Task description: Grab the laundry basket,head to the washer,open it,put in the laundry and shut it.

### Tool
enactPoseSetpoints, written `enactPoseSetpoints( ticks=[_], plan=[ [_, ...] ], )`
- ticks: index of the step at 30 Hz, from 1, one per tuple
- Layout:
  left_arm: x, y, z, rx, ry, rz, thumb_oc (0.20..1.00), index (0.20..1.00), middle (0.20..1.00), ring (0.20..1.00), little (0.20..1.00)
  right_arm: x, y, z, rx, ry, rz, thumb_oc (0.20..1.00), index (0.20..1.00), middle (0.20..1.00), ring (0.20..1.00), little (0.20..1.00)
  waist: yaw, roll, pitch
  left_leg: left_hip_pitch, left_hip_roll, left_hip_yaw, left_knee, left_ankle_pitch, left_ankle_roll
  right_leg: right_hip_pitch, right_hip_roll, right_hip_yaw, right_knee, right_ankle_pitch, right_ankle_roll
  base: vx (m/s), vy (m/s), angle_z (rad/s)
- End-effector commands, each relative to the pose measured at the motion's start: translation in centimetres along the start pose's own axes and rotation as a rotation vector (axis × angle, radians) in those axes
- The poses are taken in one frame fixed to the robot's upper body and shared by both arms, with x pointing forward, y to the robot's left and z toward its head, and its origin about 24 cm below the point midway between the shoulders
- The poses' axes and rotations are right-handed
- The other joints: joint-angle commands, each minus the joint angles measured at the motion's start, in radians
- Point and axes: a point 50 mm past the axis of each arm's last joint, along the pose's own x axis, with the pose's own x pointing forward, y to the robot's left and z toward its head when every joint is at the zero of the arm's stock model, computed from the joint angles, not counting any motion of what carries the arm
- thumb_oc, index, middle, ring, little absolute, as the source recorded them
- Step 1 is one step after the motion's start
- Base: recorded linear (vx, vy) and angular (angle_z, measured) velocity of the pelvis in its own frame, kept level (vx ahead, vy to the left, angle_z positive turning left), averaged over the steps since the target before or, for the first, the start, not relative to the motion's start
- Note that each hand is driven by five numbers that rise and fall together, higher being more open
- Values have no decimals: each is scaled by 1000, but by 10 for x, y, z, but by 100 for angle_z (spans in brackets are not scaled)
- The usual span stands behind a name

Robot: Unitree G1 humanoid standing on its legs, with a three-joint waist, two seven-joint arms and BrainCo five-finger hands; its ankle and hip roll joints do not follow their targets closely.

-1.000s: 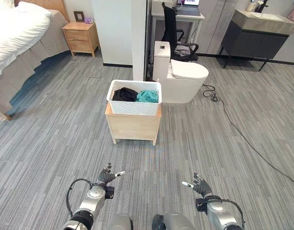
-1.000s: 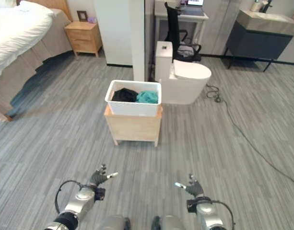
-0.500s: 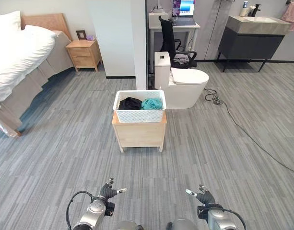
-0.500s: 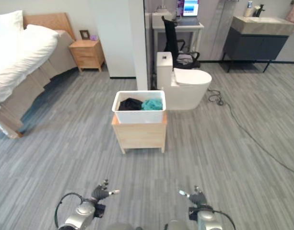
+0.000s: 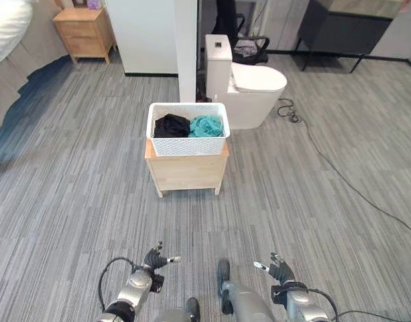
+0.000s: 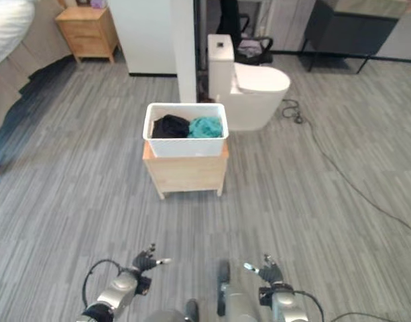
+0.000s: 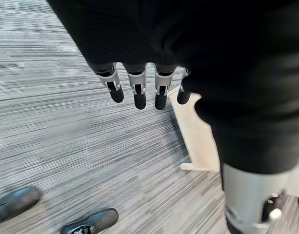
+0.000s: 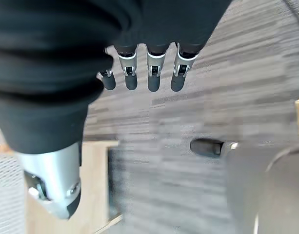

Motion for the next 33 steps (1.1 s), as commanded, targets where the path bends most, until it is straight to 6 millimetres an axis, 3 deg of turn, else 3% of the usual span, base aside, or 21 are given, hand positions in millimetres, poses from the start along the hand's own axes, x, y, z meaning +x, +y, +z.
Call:
enactPoseSetpoints(
  ticks=[1,3,5,6,7,9,11,12,13,14,16,17,19,21,26,27,32,33],
  plan=[
    [3,5,22,-61,-96,20,1000,1000,1000,1000,1000,8,-5,32,-93,-116,29,1000,1000,1000,1000,1000,-2,-11,-11,64,62,-30,112,108,-82,64,36,-21,-51,55,1,254,-165,45],
    [2,7,23,-76,-104,22,1000,1000,1000,1000,1000,7,-3,36,-146,-136,55,1000,1000,1000,1000,1000,5,-14,-14,42,85,-27,196,151,-106,88,50,-39,-56,34,-14,293,-208,21],
    [2,10,25,-78,-108,27,1000,1000,1000,1000,1000,6,-4,41,-191,-158,68,1000,1000,1000,1000,1000,11,-28,0,-37,116,-14,381,246,-144,125,56,-48,-67,17,-38,176,-176,13],
    [2,10,25,-78,-108,27,1000,1000,1000,1000,1000,6,-4,41,-191,-158,68,1000,1000,1000,1000,1000,10,-26,-1,-42,118,-16,387,243,-145,123,58,-50,-67,17,-39,93,-196,10],
    [4,12,34,-71,-134,34,1000,1000,1000,1000,1000,6,-4,49,-214,-191,73,1000,1000,1000,1000,1000,23,-50,39,-131,134,13,559,282,-152,152,48,-56,-70,4,-62,58,-160,8],
    [5,14,37,-62,-143,42,1000,1000,1000,1000,1000,5,-4,54,-230,-211,75,1000,1000,1000,1000,1000,29,-56,55,-167,139,34,587,274,-145,159,50,-61,-65,-11,-72,91,-111,5],
    [8,8,51,-37,-171,31,1000,1000,1000,1000,1000,3,-10,54,-254,-222,50,1000,1000,1000,1000,1000,24,-59,72,-262,227,211,311,216,-112,197,5,-108,-93,-28,-41,203,59,28],
    [10,6,53,-25,-169,27,1000,1000,1000,1000,1000,2,-11,56,-261,-234,43,1000,1000,1000,1000,1000,23,-62,73,-298,245,240,235,210,-111,204,-13,-119,-97,-31,-32,193,158,62],
    [11,6,54,-12,-170,29,1000,1000,1000,1000,1000,1,-11,58,-269,-245,44,1000,1000,1000,1000,1000,28,-61,72,-316,246,227,166,226,-116,211,-20,-121,-98,-35,-25,301,224,76],
    [11,8,56,7,-179,31,1000,1000,1000,1000,1000,-1,-11,60,-304,-265,51,1000,1000,1000,1000,1000,37,-49,75,-343,265,180,60,318,-144,231,-22,-108,-94,-51,-20,427,307,47],
    [10,12,57,8,-190,38,1000,1000,1000,1000,1000,-3,-11,67,-343,-295,69,1000,1000,1000,1000,1000,38,-43,80,-353,287,183,52,348,-158,247,-33,-100,-84,-66,-14,350,300,-12],
    [9,15,59,14,-204,40,1000,1000,1000,1000,1000,-4,-2,73,-376,-323,111,1000,1000,1000,1000,1000,38,-44,80,-328,264,174,86,285,-140,253,-55,-73,-56,-89,2,235,317,-37],
    [10,19,63,29,-216,60,1000,1000,1000,1000,1000,-3,8,80,-400,-353,141,1000,1000,1000,1000,1000,48,-53,77,-330,232,168,138,219,-106,261,-87,-25,-30,-104,14,376,518,-52],
    [9,24,65,35,-231,76,1000,1000,1000,1000,1000,-4,15,84,-413,-372,167,1000,1000,1000,1000,1000,57,-65,67,-323,208,198,180,171,-82,275,-128,-7,-33,-79,40,310,478,-44],
    [7,34,66,32,-239,110,1000,1000,1000,1000,1000,-6,24,95,-451,-420,207,1000,1000,1000,1000,1000,79,-90,65,-308,191,257,203,131,-61,251,-177,10,-25,-5,72,93,239,-29],
    [6,41,63,27,-238,130,1000,1000,1000,1000,1000,-9,31,100,-475,-450,240,1000,1000,1000,1000,1000,92,-103,75,-294,191,284,217,111,-54,242,-198,-3,-15,34,83,58,229,-36],
    [5,50,53,28,-201,164,1000,1000,1000,1000,1000,-11,36,99,-491,-452,277,1000,1000,1000,1000,1000,118,-131,85,-267,184,313,211,94,-46,234,-219,-34,-11,108,102,58,170,-37],
    [5,50,53,35,-198,162,1000,1000,1000,1000,1000,-11,35,97,-490,-446,271,1000,1000,1000,1000,1000,122,-132,84,-266,179,306,201,101,-45,236,-204,-27,-7,102,103,82,164,-13]
  ],
)
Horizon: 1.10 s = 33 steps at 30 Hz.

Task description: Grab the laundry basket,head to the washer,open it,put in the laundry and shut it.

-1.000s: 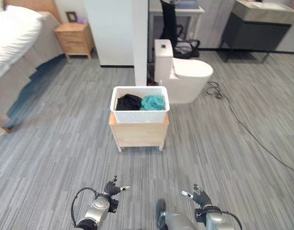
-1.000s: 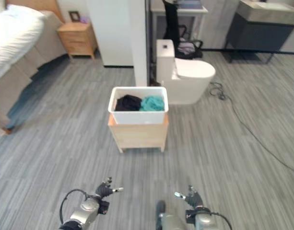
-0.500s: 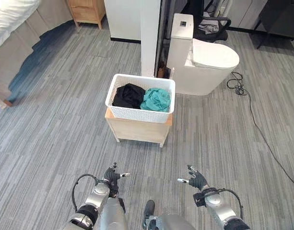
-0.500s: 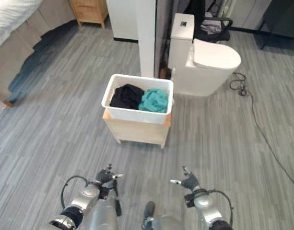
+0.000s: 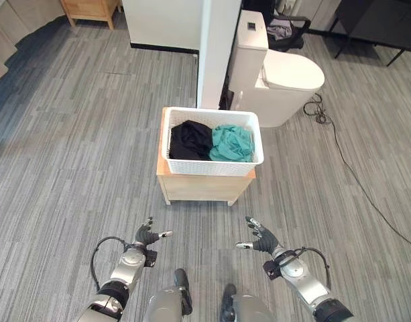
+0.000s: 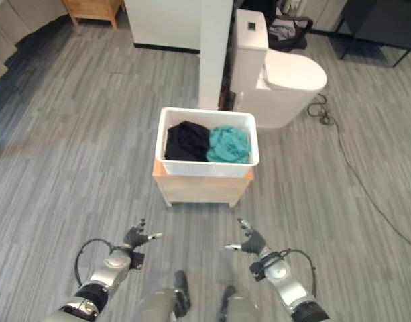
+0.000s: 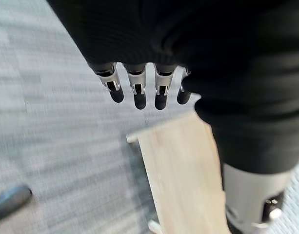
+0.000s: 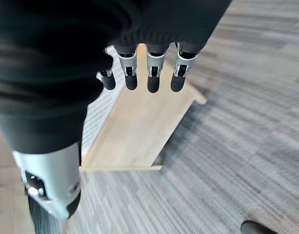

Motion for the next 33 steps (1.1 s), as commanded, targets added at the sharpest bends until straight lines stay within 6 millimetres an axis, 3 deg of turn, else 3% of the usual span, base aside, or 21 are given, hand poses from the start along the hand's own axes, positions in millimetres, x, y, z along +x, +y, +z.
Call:
enactPoseSetpoints(
  ticks=[1,3,4,5,7,9,10,13,14,16,17,19,22,25,33],
  plan=[
    [-3,-10,7,31,-68,-31,1000,1000,1000,1000,1000,-2,-3,1,12,-26,-15,1000,1000,1000,1000,1000,-5,-23,-19,-69,55,-47,126,8,-49,43,54,43,-144,252,23,66,119,-4],
    [-3,-10,5,39,-65,-32,1000,1000,1000,1000,1000,-3,-2,-1,19,-19,-12,1000,1000,1000,1000,1000,-12,-24,-24,-66,43,-57,104,16,-46,33,70,53,-147,246,17,52,82,42],
    [-4,-12,4,53,-62,-41,1000,1000,1000,1000,1000,-5,0,-3,22,-11,-11,1000,1000,1000,1000,1000,-20,-23,-31,-54,26,-68,65,31,-44,31,111,55,-157,234,10,40,57,52],
    [-4,-12,4,53,-62,-41,1000,1000,1000,1000,1000,-5,0,-3,22,-11,-11,1000,1000,1000,1000,1000,-21,-24,-32,-54,25,-69,62,33,-44,31,110,54,-157,234,10,69,125,26],
    [-4,-13,6,81,-74,-44,1000,1000,1000,1000,1000,-6,-2,-1,27,-25,-16,1000,1000,1000,1000,1000,-34,-19,-34,-20,1,-84,-11,57,-49,-2,175,43,-174,199,-2,65,110,1],
    [-2,-16,10,119,-83,-50,1000,1000,1000,1000,1000,-7,-5,-2,25,-28,-30,1000,1000,1000,1000,1000,-53,-5,-21,19,-17,-107,-47,67,-52,-44,210,33,-180,179,-12,106,97,26],
    [-2,-23,12,140,-89,-66,1000,1000,1000,1000,1000,-9,-8,-4,26,-23,-47,1000,1000,1000,1000,1000,-77,12,-12,52,-36,-138,-89,76,-55,-89,242,77,-196,187,-14,147,82,63],
    [-2,-28,12,151,-95,-68,1000,1000,1000,1000,1000,-11,-9,-3,11,-32,-50,1000,1000,1000,1000,1000,-110,41,7,116,-41,-171,-109,48,-62,-218,160,46,-274,303,21,214,-20,68],
    [-2,-28,12,151,-95,-68,1000,1000,1000,1000,1000,-11,-9,-3,11,-31,-50,1000,1000,1000,1000,1000,-112,43,8,117,-39,-173,-106,45,-63,-215,161,43,-274,302,21,244,-95,36],
    [-4,-28,6,145,-79,-69,1000,1000,1000,1000,1000,-14,-11,-3,-6,-39,-57,1000,1000,1000,1000,1000,-125,49,21,169,-35,-214,-55,-11,-68,-258,95,50,-324,357,44,376,-169,53],
    [-4,-28,4,144,-75,-70,1000,1000,1000,1000,1000,-14,-11,-3,-9,-36,-56,1000,1000,1000,1000,1000,-126,50,21,181,-35,-221,-55,-17,-68,-261,89,45,-325,364,47,435,-208,49],
    [-6,-24,-6,108,-36,-49,1000,1000,1000,1000,1000,-16,-12,-4,0,-32,-63,1000,1000,1000,1000,1000,-121,33,4,233,-47,-244,-49,-36,-73,-225,95,-15,-302,377,42,430,-239,24],
    [-6,-28,-9,59,-5,-54,1000,1000,1000,1000,1000,-15,-20,-3,-6,-32,-86,1000,1000,1000,1000,1000,-126,56,-31,256,-2,-277,-60,-1,-109,-197,135,-72,-282,363,17,432,-320,17],
    [-2,-31,3,49,-28,-60,1000,1000,1000,1000,1000,-13,-30,1,-23,-42,-116,1000,1000,1000,1000,1000,-129,62,-23,226,23,-292,-49,28,-133,-200,153,-94,-259,325,-10,187,-187,46],
    [1,-29,5,72,-26,-64,1000,1000,1000,1000,1000,-11,-27,6,-13,-61,-78,1000,1000,1000,1000,1000,-122,50,-13,201,32,-310,-50,57,-142,-195,163,-101,-258,309,-20,53,-36,18]
  ],
)
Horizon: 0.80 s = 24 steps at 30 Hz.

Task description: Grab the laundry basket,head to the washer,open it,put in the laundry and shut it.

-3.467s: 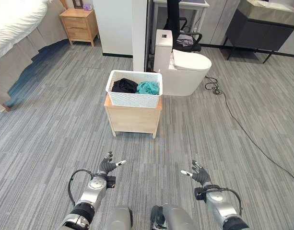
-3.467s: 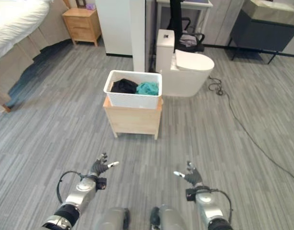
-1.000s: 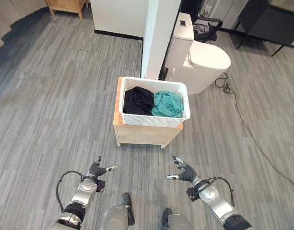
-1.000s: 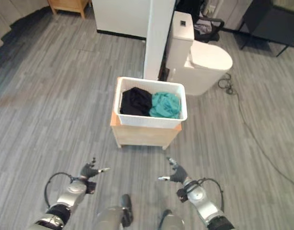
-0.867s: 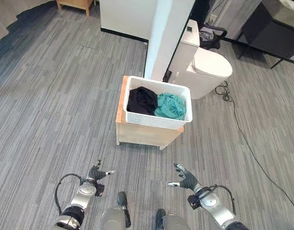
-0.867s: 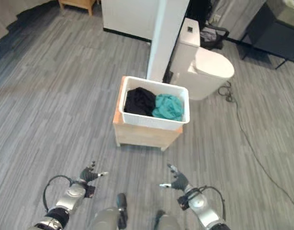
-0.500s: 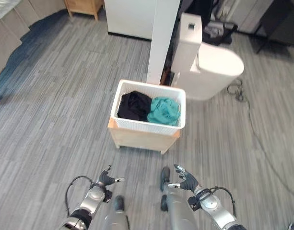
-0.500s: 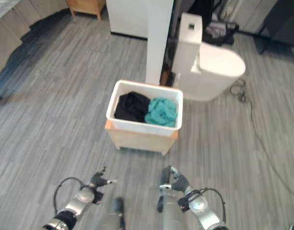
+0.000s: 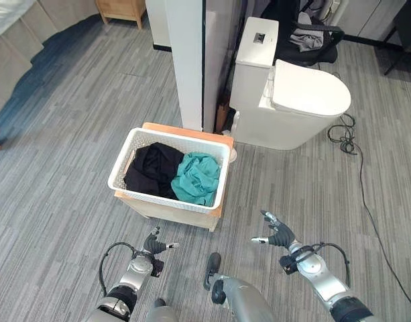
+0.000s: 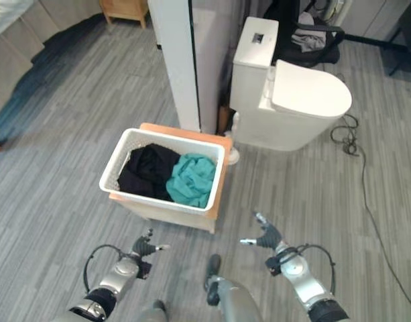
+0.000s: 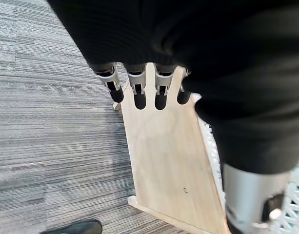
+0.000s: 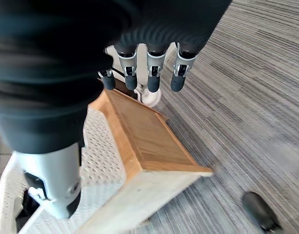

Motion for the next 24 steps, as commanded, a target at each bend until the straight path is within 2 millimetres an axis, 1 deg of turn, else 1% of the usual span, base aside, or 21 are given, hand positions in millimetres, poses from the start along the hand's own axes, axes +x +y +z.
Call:
enactPoseSetpoints(
  ticks=[1,2,6,14,20,22,24],
  plan=[
    [1,16,9,4,-55,45,1000,1000,1000,1000,1000,4,11,22,67,-106,17,1000,1000,1000,1000,1000,-1,-31,8,22,-118,9,-5,39,87,-10,-98,100,-74,214,102,19,10,12],
    [2,17,9,4,-53,50,1000,1000,1000,1000,1000,5,14,21,76,-100,19,1000,1000,1000,1000,1000,3,-38,10,18,-120,9,-7,33,90,-9,-97,103,-82,218,103,19,17,4],
    [2,19,10,6,-57,52,1000,1000,1000,1000,1000,6,17,21,82,-96,26,1000,1000,1000,1000,1000,7,-47,16,15,-124,8,-11,25,94,-9,-99,109,-87,227,108,4,42,-16],
    [1,26,3,12,-34,74,1000,1000,1000,1000,1000,2,27,13,97,-63,59,1000,1000,1000,1000,1000,14,-75,24,14,-139,5,-14,4,105,-3,-111,123,-88,245,121,-11,44,12],
    [0,27,3,8,-41,74,1000,1000,1000,1000,1000,3,29,13,86,-60,79,1000,1000,1000,1000,1000,28,-96,26,1,-153,2,10,-15,113,7,-121,135,-101,262,128,-20,47,1],
    [0,28,3,17,-41,72,1000,1000,1000,1000,1000,5,32,14,89,-57,91,1000,1000,1000,1000,1000,33,-109,30,-10,-160,0,22,-24,117,8,-126,141,-103,272,132,-58,43,-2],
    [0,29,2,18,-37,74,1000,1000,1000,1000,1000,6,34,14,90,-53,104,1000,1000,1000,1000,1000,38,-115,31,-16,-163,2,31,-29,119,10,-129,142,-107,277,135,-48,23,-1]
  ],
)
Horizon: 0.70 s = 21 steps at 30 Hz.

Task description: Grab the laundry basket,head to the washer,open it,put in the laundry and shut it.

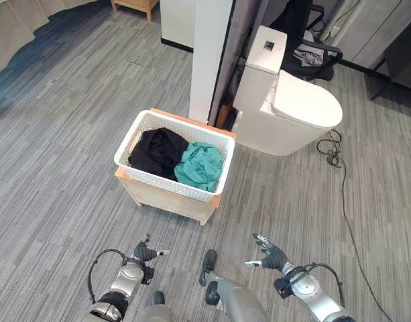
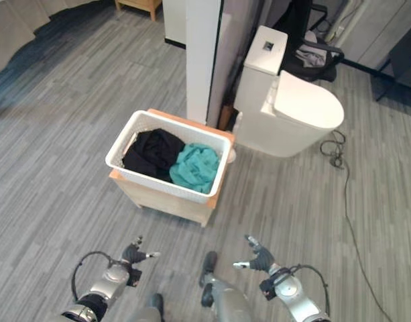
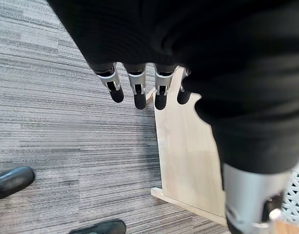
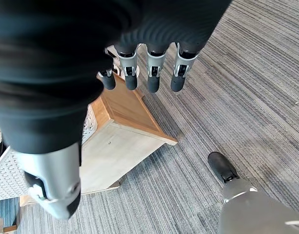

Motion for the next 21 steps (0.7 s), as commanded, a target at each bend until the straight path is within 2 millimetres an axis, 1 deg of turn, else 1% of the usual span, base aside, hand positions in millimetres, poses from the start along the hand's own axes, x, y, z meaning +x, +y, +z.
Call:
enactPoseSetpoints(
  ticks=[1,5,6,13,21],
  plan=[
    [4,13,24,-12,-105,40,1000,1000,1000,1000,1000,11,6,31,33,-121,31,1000,1000,1000,1000,1000,9,-11,39,21,-63,5,57,81,56,39,-52,79,-69,122,128,-42,20,2],
    [3,12,26,-18,-113,33,1000,1000,1000,1000,1000,14,11,28,38,-99,57,1000,1000,1000,1000,1000,16,-10,38,13,-71,0,63,77,60,38,-61,84,-71,132,131,-36,23,3],
    [3,11,23,-16,-106,27,1000,1000,1000,1000,1000,15,12,25,62,-83,53,1000,1000,1000,1000,1000,17,-7,33,16,-75,0,60,76,62,41,-64,84,-73,132,130,-21,26,5],
    [0,6,11,-43,-69,10,1000,1000,1000,1000,1000,18,11,20,118,-48,22,1000,1000,1000,1000,1000,18,-2,22,29,-87,3,44,69,74,42,-68,92,-74,144,133,-7,9,1],
    [-2,4,5,-62,-48,7,1000,1000,1000,1000,1000,17,14,12,142,-7,12,1000,1000,1000,1000,1000,17,4,14,50,-87,12,26,66,80,45,-66,92,-68,144,135,0,1,-2]
  ],
)
